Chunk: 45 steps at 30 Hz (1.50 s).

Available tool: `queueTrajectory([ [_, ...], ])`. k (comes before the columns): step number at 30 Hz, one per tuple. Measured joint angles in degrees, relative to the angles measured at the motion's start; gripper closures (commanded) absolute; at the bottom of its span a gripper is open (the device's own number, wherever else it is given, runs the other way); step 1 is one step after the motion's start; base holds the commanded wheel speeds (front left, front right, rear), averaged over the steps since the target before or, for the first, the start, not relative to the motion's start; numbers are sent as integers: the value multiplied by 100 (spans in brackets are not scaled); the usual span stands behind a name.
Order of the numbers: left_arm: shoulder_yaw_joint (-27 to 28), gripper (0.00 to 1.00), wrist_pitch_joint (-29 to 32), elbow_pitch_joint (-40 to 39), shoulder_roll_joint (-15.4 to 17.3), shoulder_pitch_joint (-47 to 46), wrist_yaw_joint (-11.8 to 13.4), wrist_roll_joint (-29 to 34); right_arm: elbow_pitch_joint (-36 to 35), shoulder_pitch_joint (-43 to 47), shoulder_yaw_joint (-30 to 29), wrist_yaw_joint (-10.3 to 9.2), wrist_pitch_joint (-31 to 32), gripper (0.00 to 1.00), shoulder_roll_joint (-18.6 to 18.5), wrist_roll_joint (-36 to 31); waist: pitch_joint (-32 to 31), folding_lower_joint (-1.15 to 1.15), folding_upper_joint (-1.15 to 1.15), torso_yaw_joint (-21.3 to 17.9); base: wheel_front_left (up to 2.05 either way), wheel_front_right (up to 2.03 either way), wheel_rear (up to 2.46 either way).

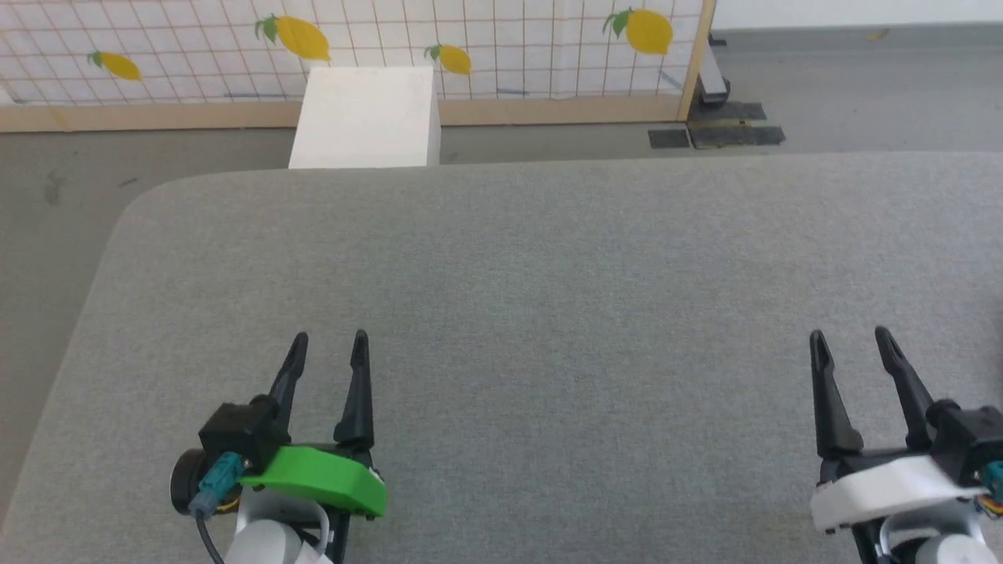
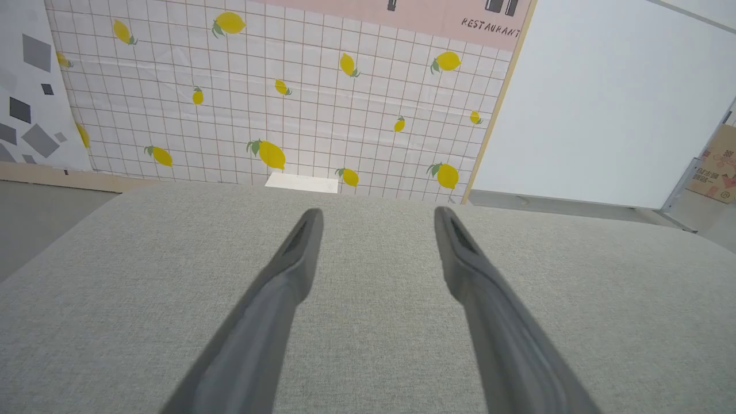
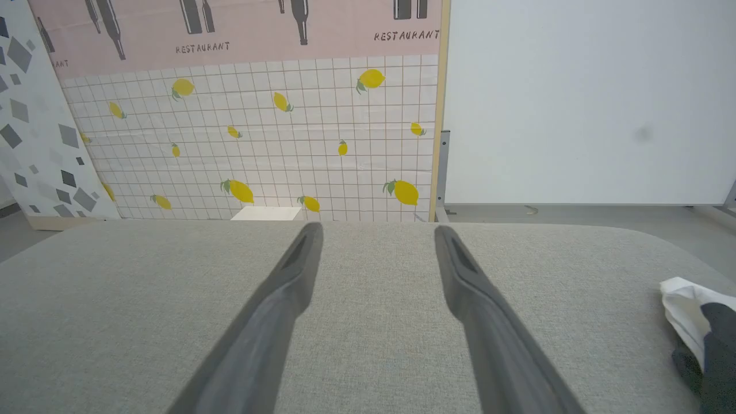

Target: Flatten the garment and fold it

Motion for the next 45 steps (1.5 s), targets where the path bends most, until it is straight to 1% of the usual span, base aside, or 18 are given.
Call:
queueTrajectory([
  [8, -55, 0, 0, -19, -5, 232, 13, 58, -75, 354, -15, 0, -33, 0, 163, -168, -164, 0, 0, 35, 0, 0, 0],
  [22, -113, 0, 0, -19, -10, 365, 116, 57, 74, 411, 5, 0, -64, 0, 199, -105, -281, 0, 0, 24, 0, 0, 0],
  [23, -113, 100, 0, -19, -11, 365, 116, 57, 78, 411, 9, 0, -64, 100, 199, -86, -284, 0, 0, 22, 0, 0, 0],
  [45, -88, 100, 105, -56, -4, 363, 115, 118, 74, 409, 22, 0, 24, 100, 197, -89, -282, 0, 0, 33, 0, 0, 0],
])
